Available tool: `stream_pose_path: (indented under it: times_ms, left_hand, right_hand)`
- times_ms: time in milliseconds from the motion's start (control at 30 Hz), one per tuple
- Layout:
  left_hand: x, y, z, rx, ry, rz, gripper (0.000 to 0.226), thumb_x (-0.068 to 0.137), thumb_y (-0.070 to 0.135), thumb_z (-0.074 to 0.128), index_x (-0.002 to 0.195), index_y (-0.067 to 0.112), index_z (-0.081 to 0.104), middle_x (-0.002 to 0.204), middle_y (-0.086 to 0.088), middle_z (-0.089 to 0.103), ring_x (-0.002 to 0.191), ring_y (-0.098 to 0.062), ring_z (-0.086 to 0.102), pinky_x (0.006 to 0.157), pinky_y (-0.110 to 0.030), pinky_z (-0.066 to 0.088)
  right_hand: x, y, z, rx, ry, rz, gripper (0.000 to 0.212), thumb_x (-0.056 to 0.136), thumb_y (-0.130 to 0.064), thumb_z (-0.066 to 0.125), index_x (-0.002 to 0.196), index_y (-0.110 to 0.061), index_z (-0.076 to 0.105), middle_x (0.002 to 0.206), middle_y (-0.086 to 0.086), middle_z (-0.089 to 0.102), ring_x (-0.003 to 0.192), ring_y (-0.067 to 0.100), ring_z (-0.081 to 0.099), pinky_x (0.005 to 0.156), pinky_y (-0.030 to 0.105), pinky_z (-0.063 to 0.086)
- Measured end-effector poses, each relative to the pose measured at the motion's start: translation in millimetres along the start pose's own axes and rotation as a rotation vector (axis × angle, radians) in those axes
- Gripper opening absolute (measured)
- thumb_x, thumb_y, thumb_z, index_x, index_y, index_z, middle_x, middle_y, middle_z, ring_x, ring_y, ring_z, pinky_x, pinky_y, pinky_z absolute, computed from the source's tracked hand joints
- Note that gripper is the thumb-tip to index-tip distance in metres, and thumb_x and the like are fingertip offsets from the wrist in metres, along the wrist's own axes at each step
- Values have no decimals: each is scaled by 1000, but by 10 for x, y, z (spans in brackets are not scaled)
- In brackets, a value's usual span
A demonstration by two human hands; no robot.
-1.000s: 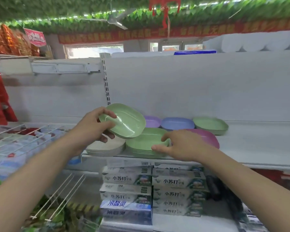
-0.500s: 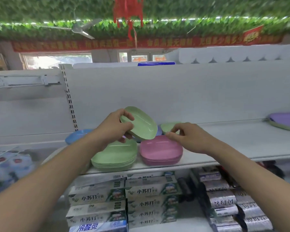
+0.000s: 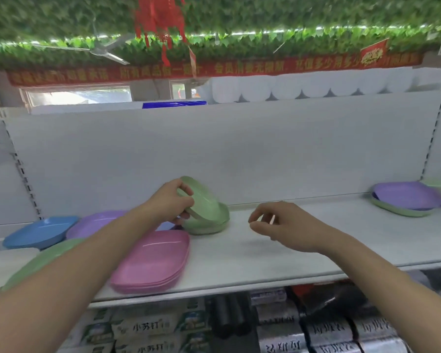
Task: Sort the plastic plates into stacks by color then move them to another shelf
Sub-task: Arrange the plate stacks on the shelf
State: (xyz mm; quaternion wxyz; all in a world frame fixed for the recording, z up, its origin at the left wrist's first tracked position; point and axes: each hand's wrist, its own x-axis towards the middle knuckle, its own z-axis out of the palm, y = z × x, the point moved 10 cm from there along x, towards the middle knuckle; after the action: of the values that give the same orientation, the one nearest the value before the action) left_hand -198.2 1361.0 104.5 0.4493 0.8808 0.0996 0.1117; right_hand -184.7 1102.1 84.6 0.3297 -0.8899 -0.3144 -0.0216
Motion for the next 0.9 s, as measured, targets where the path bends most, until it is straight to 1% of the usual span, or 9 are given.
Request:
stream_pose_path:
  times_ms: [200,267,333,400,467,533,600,800,900]
  left_hand:
    - [322,-200,302,65,37,-192,49,93,9,63,135,17,37,87,-18,62,66,-27,60,57,-35,51]
    - [350,-272,314,272,45,-228,61,93,19,65,144,14,31,101,-19,65,76,-29,61,66,-36,49]
    - [324,-271,226,554,85,-238,63,92,30,65,144,7,37,124,-16,61,95,-27,57,80,-34,45]
    - [330,-239,180,646,111,-211,40,90,32,65,122,10,56,119,-11,64,104,-29,60,83,-34,45]
    - [334,-211,184,674,101,-211,22,88,33,64,103,17,61,113,-10,69,108,-31,65,87,-37,49]
    - [336,-201,273,680,50,-213,38,90,34,64,124,18,62,129,-9,65,117,-28,61,99,-38,48]
    - [305,-63,354,657,55,-150,45,93,32,63,136,20,58,132,-5,60,118,-24,58,101,-36,46]
    - [93,527,843,561,5,197,18,91,30,65,108,37,68,114,5,62,94,-14,58,88,-30,47]
    - [-98,787,1174,502,-69,330,18,91,32,64,107,37,68,114,9,60,100,-11,57,89,-29,45]
  right_hand:
    - [145,358,-119,77,-112,-113,10,96,-47,64,98,-40,70,95,-11,65,80,11,66,69,19,52]
    - [189,439,-131,107,-129,-134,10,96,-47,63,97,-40,70,95,-11,65,81,12,66,69,21,53]
    - [212,494,-108,133,-153,-147,9,97,-45,63,98,-40,70,95,-11,65,82,14,66,71,22,54]
    - [225,521,-78,149,-176,-162,9,98,-43,63,99,-38,71,94,-11,65,82,15,65,71,20,53]
    - [252,531,-77,154,-174,-172,10,98,-42,64,99,-36,71,92,-11,65,81,14,65,68,16,51]
    - [268,531,-79,160,-163,-173,9,98,-42,64,98,-37,71,92,-11,65,81,14,65,67,15,51]
    - [265,521,-71,158,-154,-173,9,98,-43,64,97,-38,71,93,-11,64,81,12,65,67,17,51]
    - [150,480,-146,95,-74,-124,8,97,-43,64,97,-39,71,97,-12,65,83,8,61,76,23,53]
    - [-51,555,-221,58,-18,-70,10,96,-45,62,98,-39,70,100,-15,66,88,7,63,81,25,54]
